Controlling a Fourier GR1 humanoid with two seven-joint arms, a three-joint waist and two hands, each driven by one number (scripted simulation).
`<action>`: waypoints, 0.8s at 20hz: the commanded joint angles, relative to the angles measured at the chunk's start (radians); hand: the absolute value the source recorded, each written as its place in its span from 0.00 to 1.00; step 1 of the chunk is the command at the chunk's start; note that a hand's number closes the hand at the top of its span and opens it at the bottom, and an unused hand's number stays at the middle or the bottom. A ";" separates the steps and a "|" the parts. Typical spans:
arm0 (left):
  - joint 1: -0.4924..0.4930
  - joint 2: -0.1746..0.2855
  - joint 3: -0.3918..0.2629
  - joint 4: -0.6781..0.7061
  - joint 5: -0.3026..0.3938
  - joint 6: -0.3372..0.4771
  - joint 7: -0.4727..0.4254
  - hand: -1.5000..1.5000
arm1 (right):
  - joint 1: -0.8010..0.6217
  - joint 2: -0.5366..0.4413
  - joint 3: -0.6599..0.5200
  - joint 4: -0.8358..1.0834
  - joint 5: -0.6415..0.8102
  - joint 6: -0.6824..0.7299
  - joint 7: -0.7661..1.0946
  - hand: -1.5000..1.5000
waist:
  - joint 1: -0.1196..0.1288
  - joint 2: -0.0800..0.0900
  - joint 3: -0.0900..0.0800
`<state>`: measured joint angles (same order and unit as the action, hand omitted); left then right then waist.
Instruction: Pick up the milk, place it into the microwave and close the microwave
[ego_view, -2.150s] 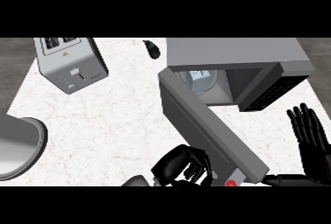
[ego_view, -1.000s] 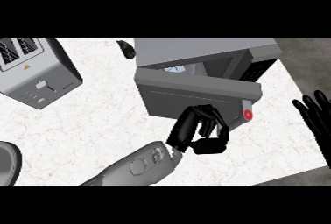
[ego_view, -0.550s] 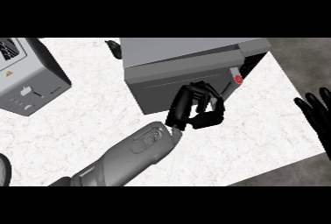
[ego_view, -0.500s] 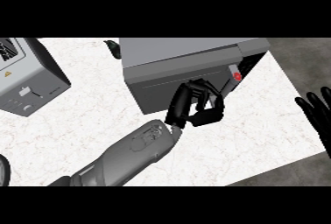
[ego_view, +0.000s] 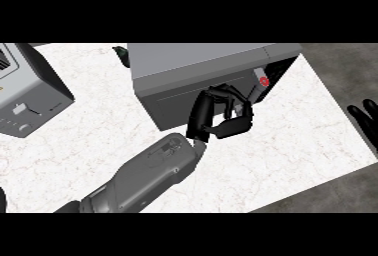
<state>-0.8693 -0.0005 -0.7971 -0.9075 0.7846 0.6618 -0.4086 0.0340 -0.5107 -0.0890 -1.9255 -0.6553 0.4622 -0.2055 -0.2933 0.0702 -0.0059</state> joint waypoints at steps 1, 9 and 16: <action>-0.058 0.001 0.063 0.077 0.039 -0.011 -0.042 1.00 | -0.014 -0.013 -0.009 -0.015 -0.029 -0.002 0.018 0.00 | -0.011 0.011 0.000; -0.076 0.001 0.059 0.101 0.082 -0.017 -0.104 1.00 | -0.034 -0.040 -0.027 -0.020 -0.074 0.005 0.041 0.00 | -0.021 0.014 0.003; -0.075 0.001 0.053 0.116 0.124 -0.028 -0.149 1.00 | -0.049 -0.065 -0.048 -0.027 -0.114 0.000 0.066 0.00 | -0.027 0.016 0.002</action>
<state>-0.8704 -0.0006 -0.8071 -0.8805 0.8800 0.6511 -0.5555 -0.0099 -0.5620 -0.1270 -1.9501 -0.7500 0.4641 -0.1538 -0.3099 0.0742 -0.0025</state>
